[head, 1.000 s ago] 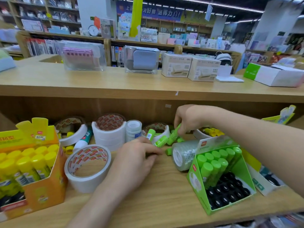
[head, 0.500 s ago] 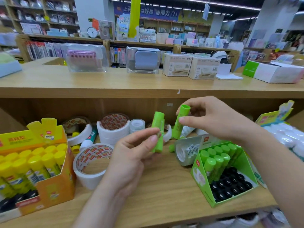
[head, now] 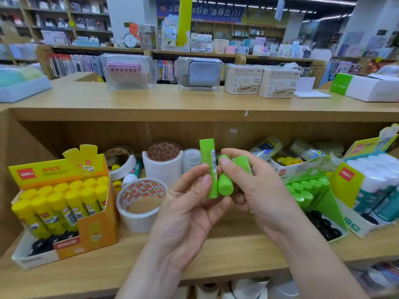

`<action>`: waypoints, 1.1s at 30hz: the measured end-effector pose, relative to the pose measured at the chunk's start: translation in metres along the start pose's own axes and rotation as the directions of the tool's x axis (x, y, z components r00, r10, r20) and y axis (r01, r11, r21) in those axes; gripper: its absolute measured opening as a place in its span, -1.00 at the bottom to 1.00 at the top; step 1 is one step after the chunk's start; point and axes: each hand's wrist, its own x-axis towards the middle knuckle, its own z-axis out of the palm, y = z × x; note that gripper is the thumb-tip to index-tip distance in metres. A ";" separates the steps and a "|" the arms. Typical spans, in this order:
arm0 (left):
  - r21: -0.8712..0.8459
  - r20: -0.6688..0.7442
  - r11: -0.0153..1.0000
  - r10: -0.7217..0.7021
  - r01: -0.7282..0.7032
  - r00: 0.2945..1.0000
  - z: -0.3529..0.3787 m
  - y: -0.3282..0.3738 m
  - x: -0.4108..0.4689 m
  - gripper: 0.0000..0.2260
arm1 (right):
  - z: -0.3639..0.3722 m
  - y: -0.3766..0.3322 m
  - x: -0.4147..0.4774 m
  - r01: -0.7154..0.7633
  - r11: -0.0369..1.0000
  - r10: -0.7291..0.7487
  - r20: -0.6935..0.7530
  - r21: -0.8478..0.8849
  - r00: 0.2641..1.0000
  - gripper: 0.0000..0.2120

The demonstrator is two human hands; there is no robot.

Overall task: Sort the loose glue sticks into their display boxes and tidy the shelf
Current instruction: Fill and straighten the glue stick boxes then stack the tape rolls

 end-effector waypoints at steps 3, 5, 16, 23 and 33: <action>0.183 -0.082 0.982 0.059 -0.043 0.995 -0.001 0.002 -0.004 -0.86 | 0.005 0.005 -0.002 0.067 0.996 -0.062 -0.088 0.061 0.994 -0.77; 0.311 -0.110 0.945 0.140 -0.099 0.984 -0.004 0.003 -0.007 -0.82 | 0.007 0.008 -0.004 0.096 0.992 -0.084 -0.149 0.077 0.985 -0.79; 0.603 -0.078 0.761 0.354 -0.239 0.932 -0.017 0.001 -0.021 -0.83 | 0.012 0.013 -0.017 0.024 0.956 0.004 -0.097 0.292 0.995 -0.78; 0.800 0.239 0.436 0.399 -0.413 0.885 -0.017 0.011 -0.030 -0.73 | 0.008 0.019 -0.037 -0.009 0.955 0.014 -0.015 0.296 1.000 -0.74; 0.576 0.262 0.741 0.232 -0.345 0.937 0.008 -0.027 -0.023 -0.75 | -0.032 0.035 -0.096 0.047 0.994 -0.030 -0.168 0.103 0.985 -0.62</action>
